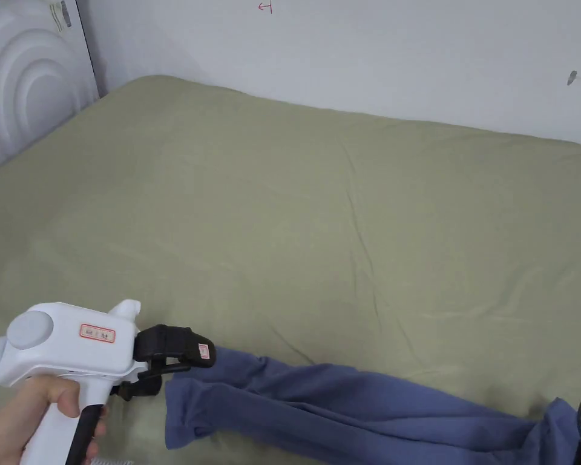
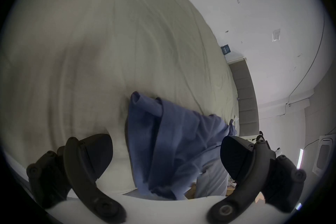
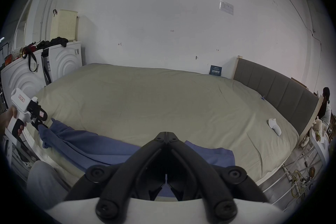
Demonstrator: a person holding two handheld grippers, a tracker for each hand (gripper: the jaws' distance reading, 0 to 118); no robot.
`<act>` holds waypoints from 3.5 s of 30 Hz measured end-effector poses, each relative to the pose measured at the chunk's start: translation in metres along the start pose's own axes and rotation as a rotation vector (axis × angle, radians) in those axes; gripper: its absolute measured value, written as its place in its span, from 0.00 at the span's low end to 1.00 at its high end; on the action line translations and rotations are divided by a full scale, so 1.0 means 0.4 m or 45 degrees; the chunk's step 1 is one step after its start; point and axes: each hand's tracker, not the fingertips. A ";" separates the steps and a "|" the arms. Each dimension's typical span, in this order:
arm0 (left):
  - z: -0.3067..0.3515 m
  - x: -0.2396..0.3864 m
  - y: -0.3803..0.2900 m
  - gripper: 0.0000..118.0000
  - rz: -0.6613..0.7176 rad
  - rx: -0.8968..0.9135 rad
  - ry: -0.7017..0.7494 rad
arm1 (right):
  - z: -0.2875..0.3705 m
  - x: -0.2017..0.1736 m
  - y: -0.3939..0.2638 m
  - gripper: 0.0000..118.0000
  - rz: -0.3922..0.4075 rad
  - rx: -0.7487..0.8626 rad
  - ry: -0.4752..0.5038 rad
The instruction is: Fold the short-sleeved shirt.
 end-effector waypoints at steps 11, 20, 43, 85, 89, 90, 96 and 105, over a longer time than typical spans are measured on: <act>-0.057 0.042 -0.017 0.97 -0.066 -0.066 -0.041 | -0.005 0.001 -0.011 0.02 -0.025 -0.048 0.012; -0.022 0.016 -0.004 0.04 -0.001 -0.061 0.074 | 0.007 0.012 -0.021 0.02 -0.061 -0.062 0.050; 0.230 0.175 -0.027 0.04 -0.126 0.168 0.253 | 0.042 0.081 -0.024 0.02 -0.121 -0.038 0.053; -0.442 0.512 -0.295 0.00 -0.388 -0.293 0.132 | 0.070 0.192 -0.085 0.02 -0.312 -0.139 0.019; -0.506 0.509 -0.326 0.00 -0.375 -0.259 0.149 | 0.074 0.187 -0.082 0.02 -0.297 -0.155 0.016; -0.478 0.514 -0.312 0.00 -0.359 -0.262 0.129 | 0.075 0.186 -0.080 0.02 -0.295 -0.154 0.017; -0.218 0.492 -0.233 0.00 -0.426 -0.104 0.086 | 0.054 0.159 -0.068 0.02 -0.279 -0.149 0.046; -0.055 0.297 -0.145 0.00 -0.282 0.036 0.143 | 0.022 0.093 -0.058 0.02 -0.247 -0.168 0.110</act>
